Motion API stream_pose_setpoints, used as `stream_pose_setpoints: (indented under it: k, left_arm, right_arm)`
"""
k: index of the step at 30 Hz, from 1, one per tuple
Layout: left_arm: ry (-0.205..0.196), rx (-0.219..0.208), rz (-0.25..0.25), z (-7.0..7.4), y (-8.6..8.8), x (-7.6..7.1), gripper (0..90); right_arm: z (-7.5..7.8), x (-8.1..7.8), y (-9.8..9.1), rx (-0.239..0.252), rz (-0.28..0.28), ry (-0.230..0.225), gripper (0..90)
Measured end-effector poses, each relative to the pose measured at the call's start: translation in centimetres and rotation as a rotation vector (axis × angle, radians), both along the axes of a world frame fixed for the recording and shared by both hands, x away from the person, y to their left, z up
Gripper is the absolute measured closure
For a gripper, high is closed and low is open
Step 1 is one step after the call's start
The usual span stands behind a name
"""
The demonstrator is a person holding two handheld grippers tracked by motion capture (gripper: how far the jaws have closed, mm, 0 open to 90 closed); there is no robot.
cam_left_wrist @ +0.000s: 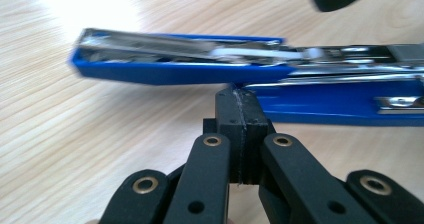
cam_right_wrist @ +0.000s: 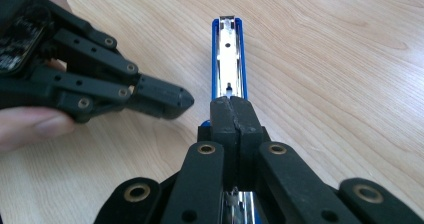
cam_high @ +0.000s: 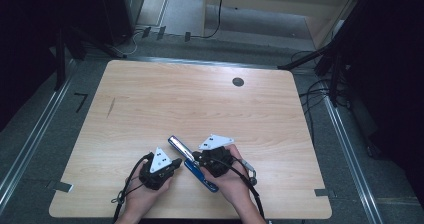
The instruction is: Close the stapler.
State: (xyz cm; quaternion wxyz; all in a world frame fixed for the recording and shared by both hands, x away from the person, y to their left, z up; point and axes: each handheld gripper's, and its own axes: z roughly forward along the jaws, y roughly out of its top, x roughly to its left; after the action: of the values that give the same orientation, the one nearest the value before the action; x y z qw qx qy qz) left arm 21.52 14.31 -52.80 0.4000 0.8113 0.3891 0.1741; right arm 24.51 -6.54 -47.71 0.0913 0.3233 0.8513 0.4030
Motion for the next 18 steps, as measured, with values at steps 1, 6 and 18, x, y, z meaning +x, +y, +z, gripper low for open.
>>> stream_pose_setpoints:
  k: [1, 6, 18]
  left_arm:
    - [0.008, -0.002, 0.002, -0.1, 0.2, 0.2, 90.0]
    - [0.047, -0.011, 0.016, -0.4, 0.4, 0.9, 90.0]
    - [0.081, 0.001, 0.030, -0.5, 0.2, 1.9, 90.0]
  right_arm:
    - [0.0, 0.1, 0.1, -0.002, -0.003, 0.005, 90.0]
    - [-0.2, 0.7, 0.5, 0.001, -0.003, 0.010, 90.0]
    - [-1.3, 1.8, 1.8, -0.025, -0.010, 0.025, 90.0]
